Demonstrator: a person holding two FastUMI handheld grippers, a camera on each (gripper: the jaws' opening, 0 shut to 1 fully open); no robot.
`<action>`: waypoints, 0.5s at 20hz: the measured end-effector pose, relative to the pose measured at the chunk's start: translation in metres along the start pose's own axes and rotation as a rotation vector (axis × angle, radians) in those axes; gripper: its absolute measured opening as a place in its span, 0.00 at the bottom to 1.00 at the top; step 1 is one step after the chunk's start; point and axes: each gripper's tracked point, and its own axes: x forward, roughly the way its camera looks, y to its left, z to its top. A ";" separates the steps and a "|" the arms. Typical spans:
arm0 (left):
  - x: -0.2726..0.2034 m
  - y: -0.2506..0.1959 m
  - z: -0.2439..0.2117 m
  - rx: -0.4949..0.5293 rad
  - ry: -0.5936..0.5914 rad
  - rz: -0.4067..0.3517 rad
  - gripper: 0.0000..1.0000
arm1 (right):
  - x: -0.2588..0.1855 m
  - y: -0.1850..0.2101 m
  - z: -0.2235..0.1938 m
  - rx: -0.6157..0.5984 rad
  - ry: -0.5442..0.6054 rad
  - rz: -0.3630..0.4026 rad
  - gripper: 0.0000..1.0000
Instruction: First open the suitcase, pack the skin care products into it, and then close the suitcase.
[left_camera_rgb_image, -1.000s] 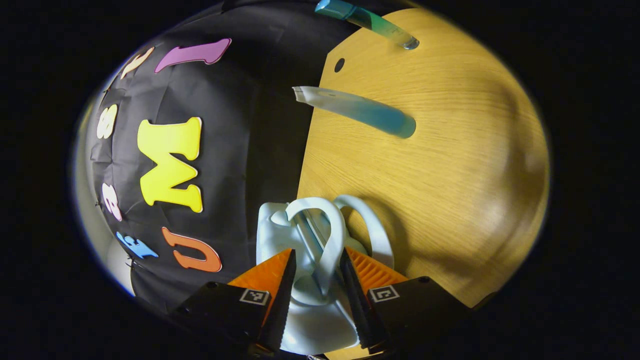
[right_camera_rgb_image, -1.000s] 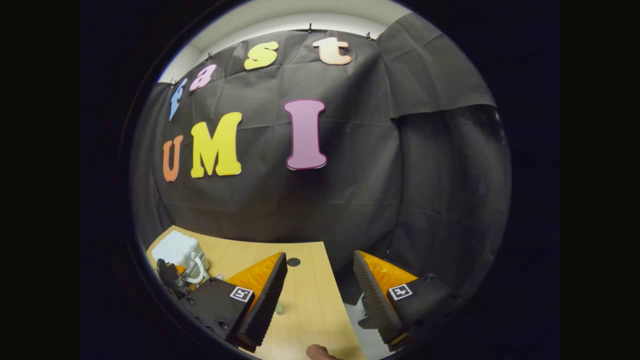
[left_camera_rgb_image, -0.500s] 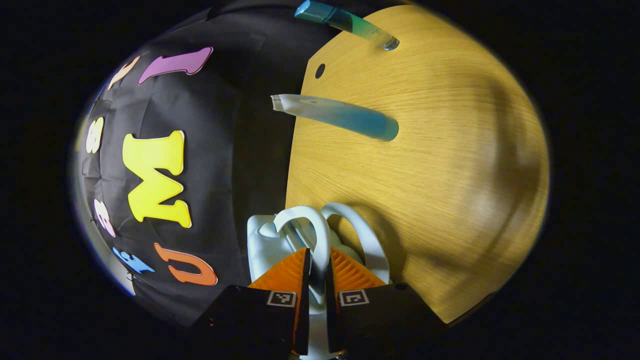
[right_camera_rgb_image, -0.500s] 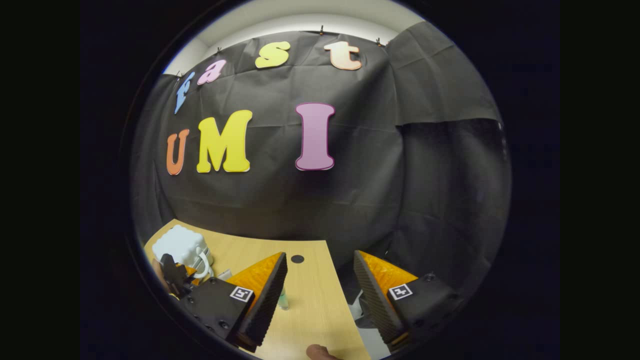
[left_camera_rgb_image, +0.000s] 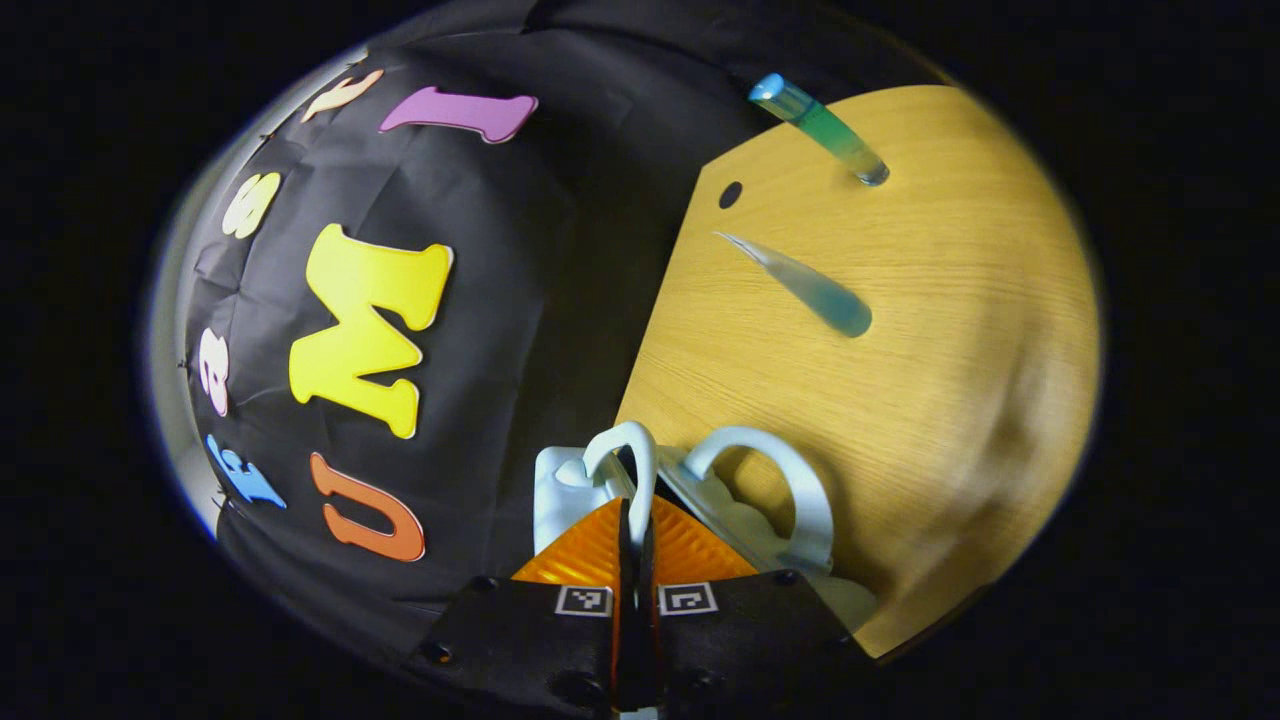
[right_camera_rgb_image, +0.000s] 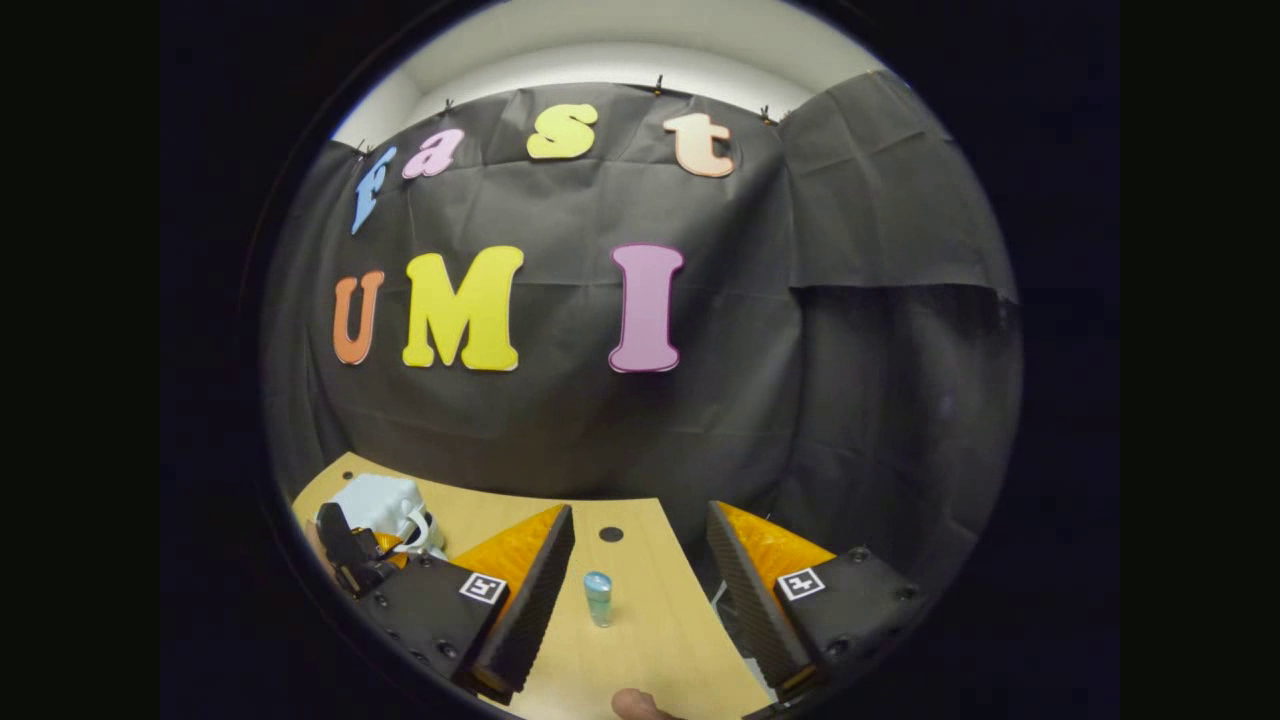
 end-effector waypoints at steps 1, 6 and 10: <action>-0.005 0.009 -0.001 -0.023 -0.014 0.005 0.03 | -0.004 0.007 0.003 -0.002 -0.008 0.000 0.79; -0.037 0.078 -0.021 -0.159 -0.067 0.065 0.03 | -0.026 0.051 0.021 -0.021 -0.048 0.018 0.79; -0.055 0.141 -0.058 -0.256 -0.064 0.133 0.02 | -0.030 0.094 0.018 -0.027 -0.034 0.048 0.79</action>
